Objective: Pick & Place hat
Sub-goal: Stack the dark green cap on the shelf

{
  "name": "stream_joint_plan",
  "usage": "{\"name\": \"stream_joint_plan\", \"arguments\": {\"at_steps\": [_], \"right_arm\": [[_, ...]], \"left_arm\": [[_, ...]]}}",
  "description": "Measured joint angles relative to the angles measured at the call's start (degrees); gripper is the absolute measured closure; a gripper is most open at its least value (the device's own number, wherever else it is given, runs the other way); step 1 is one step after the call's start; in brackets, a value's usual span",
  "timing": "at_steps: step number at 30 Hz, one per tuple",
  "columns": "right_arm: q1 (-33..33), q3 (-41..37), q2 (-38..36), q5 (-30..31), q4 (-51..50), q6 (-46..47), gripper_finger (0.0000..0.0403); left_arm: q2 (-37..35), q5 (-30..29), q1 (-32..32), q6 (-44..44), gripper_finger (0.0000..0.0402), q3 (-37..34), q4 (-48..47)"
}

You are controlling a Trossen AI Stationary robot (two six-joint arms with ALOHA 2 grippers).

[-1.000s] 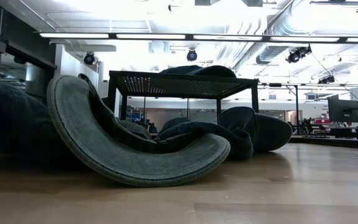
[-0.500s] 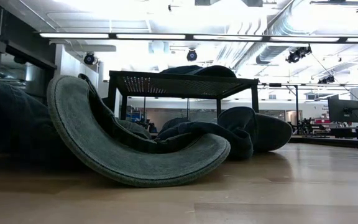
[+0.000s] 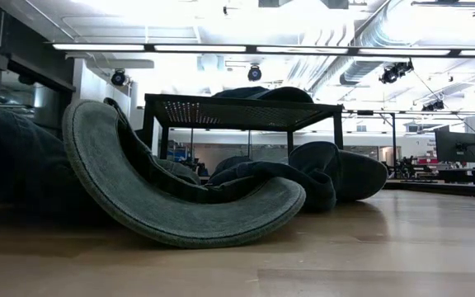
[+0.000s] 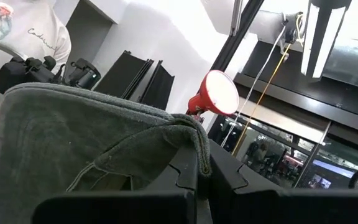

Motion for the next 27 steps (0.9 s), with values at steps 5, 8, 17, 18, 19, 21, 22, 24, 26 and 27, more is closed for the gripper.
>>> {"name": "stream_joint_plan", "arguments": {"at_steps": [5, 8, 17, 18, 19, 21, 22, 24, 26, 27], "right_arm": [[0.03, 0.0, 0.0, 2.21, -0.08, 4.39, 0.0392], [0.02, 0.0, 0.0, 5.71, -0.16, 9.58, 0.0371], [-0.33, 0.0, 0.0, 14.96, -3.87, 13.79, 0.0299], [-0.33, 0.0, 0.0, 15.13, -4.02, 14.27, 0.0291], [-0.33, 0.0, -0.01, 15.23, -4.17, 14.96, 0.0283], [-0.33, 0.0, -0.04, 15.5, -4.24, 15.86, 0.0267], [-0.33, 0.0, -0.04, 15.52, -4.25, 16.36, 0.0259], [-0.33, 0.0, -0.2, 15.69, -4.43, 16.51, 0.0243], [-0.33, 0.0, -0.62, 17.05, -4.98, 16.53, 0.0229], [-0.33, 0.0, -0.85, 17.52, -5.32, 16.51, 0.0223]], "left_arm": [[-0.02, 0.37, 0.0, -0.14, 0.0386, -0.02, 0.0], [-0.02, 0.37, 0.0, -0.57, 0.0388, -0.04, -0.04], [-0.48, 0.35, 0.0, -2.07, 0.0388, -0.05, -0.59], [-0.68, 0.31, 0.0, -2.09, 0.0388, -0.07, -0.85], [-0.9, 0.13, 0.0, -2.08, 0.0388, -0.07, -0.96], [-1.39, -0.03, 0.0, -2.07, 0.0388, -0.07, -1.75], [-1.61, -0.09, 0.0, -2.09, 0.0388, -0.07, -2.31], [-2.09, -0.45, 0.0, -2.31, 0.0388, -0.07, -3.46], [-2.9, -0.51, 0.0, -2.92, 0.0388, -0.07, -4.83], [-3.38, -0.54, 0.0, -2.97, 0.0388, -0.07, -5.72]]}}
